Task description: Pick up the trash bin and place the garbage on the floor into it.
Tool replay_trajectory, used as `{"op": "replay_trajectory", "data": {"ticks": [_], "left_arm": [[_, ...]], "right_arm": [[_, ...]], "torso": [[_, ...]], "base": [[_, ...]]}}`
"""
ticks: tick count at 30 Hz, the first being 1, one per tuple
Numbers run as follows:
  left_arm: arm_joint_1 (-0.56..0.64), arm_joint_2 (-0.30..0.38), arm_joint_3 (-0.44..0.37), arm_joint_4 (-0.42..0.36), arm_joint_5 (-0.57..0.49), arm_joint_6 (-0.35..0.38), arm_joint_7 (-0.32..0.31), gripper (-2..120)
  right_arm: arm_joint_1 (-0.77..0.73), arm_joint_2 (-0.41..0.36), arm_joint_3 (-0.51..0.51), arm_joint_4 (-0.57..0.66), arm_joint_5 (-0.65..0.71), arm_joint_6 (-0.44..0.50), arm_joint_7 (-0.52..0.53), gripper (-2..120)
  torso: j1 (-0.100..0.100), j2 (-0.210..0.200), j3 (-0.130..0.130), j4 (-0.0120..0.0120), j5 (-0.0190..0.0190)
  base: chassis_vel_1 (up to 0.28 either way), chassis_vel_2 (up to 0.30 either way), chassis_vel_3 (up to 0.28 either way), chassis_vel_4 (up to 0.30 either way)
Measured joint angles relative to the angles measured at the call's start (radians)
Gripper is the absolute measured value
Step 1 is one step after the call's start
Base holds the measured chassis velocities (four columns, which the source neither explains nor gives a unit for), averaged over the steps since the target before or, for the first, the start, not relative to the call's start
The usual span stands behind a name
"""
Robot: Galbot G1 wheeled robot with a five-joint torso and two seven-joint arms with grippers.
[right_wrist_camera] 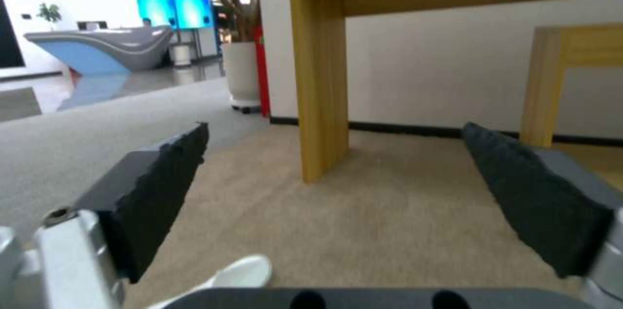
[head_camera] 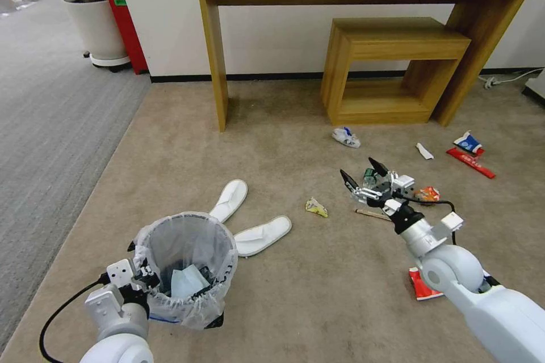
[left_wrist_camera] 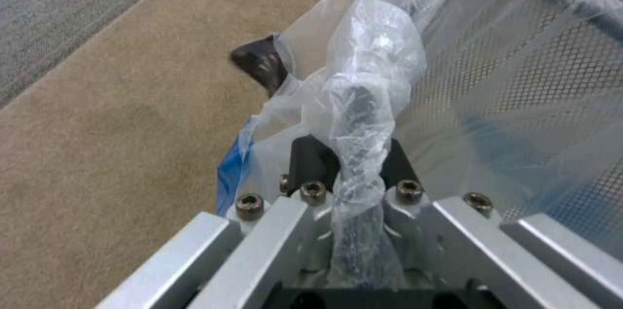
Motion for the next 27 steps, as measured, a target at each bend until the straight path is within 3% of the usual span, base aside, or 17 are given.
{"op": "replay_trajectory", "data": {"ticks": [11, 27], "left_arm": [[-0.016, 0.008, -0.001, 0.012, -0.015, 0.0, -0.005, 3], [-0.015, 0.007, -0.004, 0.013, -0.015, -0.001, -0.01, 3]], "right_arm": [[0.003, 0.018, -0.014, -0.037, -0.027, 0.004, -0.017, 92], [0.02, 0.039, -0.042, -0.071, -0.031, 0.066, -0.045, 100]], "torso": [[0.0, 0.0, 0.0, -0.0002, 0.0], [0.0, 0.0, 0.0, 0.0001, -0.0002]], "base": [[0.033, 0.023, -0.025, -0.036], [0.133, 0.129, -0.12, -0.123]]}}
